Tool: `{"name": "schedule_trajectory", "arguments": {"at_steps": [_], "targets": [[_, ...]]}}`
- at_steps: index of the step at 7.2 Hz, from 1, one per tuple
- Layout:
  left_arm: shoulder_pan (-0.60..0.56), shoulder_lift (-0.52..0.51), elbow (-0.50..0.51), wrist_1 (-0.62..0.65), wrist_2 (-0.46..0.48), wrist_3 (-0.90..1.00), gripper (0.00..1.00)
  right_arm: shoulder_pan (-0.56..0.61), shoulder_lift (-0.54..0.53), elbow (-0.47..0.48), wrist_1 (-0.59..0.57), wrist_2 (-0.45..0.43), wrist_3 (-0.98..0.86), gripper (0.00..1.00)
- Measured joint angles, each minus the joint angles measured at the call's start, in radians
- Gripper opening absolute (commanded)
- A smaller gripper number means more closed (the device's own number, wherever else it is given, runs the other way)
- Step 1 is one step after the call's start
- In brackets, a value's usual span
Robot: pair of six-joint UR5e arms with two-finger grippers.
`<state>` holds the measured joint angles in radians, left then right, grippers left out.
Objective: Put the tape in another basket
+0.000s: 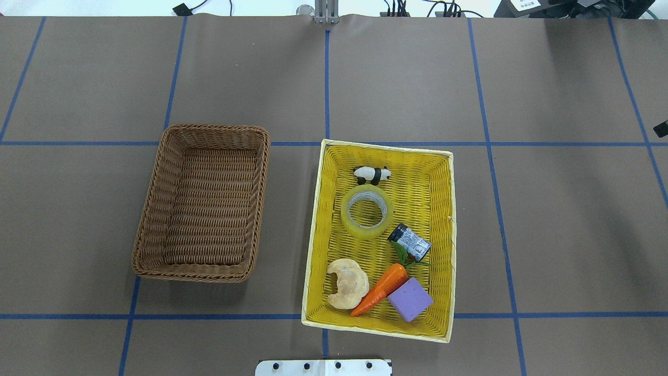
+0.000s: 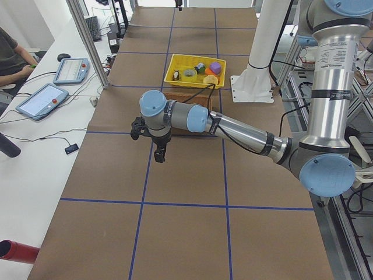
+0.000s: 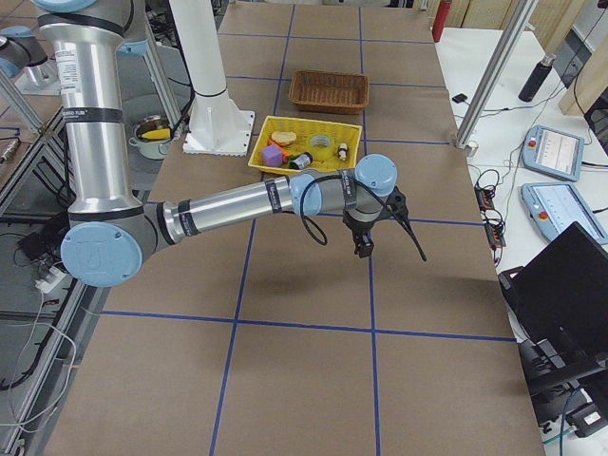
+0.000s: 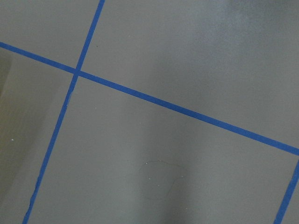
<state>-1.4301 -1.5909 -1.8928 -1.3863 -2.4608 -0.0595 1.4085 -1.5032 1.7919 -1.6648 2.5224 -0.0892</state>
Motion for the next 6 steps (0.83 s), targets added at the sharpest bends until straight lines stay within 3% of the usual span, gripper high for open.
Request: {"name": "schedule_trajectory", "arguments": {"at_steps": [3, 5, 6], "targets": [[0.008, 0.002, -0.001, -0.001, -0.002, -0.014, 0.98, -0.054, -0.001, 0.026, 0.08, -0.005, 0.101, 1.0], [0.009, 0.01, -0.009, -0.004, -0.008, -0.054, 0.98, -0.169, 0.001, 0.042, 0.234, -0.038, 0.364, 1.0], [0.009, 0.014, -0.014, -0.005, -0.01, -0.062, 0.98, -0.264, 0.007, 0.048, 0.351, -0.099, 0.571, 1.0]]}}
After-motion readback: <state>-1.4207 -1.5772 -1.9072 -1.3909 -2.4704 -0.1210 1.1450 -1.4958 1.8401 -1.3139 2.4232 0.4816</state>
